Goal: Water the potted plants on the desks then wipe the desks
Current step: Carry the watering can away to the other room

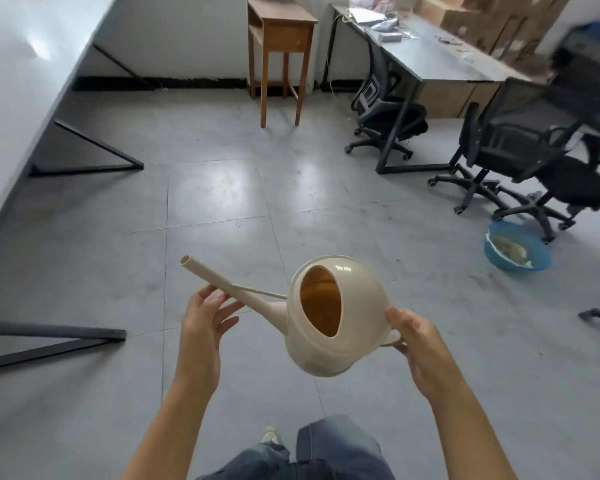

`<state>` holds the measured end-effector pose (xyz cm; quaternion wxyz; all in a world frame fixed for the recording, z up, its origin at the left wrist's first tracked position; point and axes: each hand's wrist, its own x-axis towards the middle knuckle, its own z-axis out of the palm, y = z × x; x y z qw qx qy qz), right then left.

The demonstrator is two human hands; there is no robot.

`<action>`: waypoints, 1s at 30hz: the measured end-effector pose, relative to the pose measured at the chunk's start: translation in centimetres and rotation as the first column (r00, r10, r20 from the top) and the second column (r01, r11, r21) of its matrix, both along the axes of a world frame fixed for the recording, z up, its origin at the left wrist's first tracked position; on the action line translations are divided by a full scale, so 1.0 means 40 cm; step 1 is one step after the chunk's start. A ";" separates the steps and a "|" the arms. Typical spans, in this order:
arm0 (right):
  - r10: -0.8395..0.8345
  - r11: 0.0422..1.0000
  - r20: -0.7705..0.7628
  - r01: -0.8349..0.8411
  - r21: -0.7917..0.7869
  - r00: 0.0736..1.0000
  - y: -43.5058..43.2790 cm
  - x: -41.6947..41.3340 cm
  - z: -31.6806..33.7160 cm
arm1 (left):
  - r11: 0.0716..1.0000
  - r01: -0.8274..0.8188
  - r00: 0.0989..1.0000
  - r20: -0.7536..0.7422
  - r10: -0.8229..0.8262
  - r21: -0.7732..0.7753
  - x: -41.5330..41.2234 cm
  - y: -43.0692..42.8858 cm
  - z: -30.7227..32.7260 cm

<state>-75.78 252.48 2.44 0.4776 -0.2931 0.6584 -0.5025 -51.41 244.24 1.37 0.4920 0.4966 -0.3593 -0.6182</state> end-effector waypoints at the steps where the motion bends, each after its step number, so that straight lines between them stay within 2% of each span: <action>1: 0.007 1.000 0.000 -0.007 0.004 1.000 -0.030 -0.017 0.002 | 1.000 0.004 1.000 -0.004 -0.004 0.003 -0.017 -0.033 0.008; 6: 0.012 1.000 -0.004 -0.012 0.024 1.000 -0.190 -0.107 0.005 | 1.000 -0.021 0.999 0.031 0.020 0.024 -0.112 -0.188 0.022; 17: 0.196 0.979 0.072 -0.199 0.039 0.978 -0.583 -0.363 -0.001 | 0.980 -0.195 0.975 0.115 0.191 0.024 -0.357 -0.514 0.028; 20: 0.190 0.978 0.083 -0.195 0.068 0.978 -0.697 -0.431 0.006 | 0.975 -0.219 0.968 0.134 0.212 0.037 -0.421 -0.604 0.039; 30: 0.242 0.966 0.048 -0.245 0.082 0.969 -1.080 -0.583 0.006 | 0.968 -0.249 0.964 0.106 0.244 0.039 -0.561 -0.957 0.038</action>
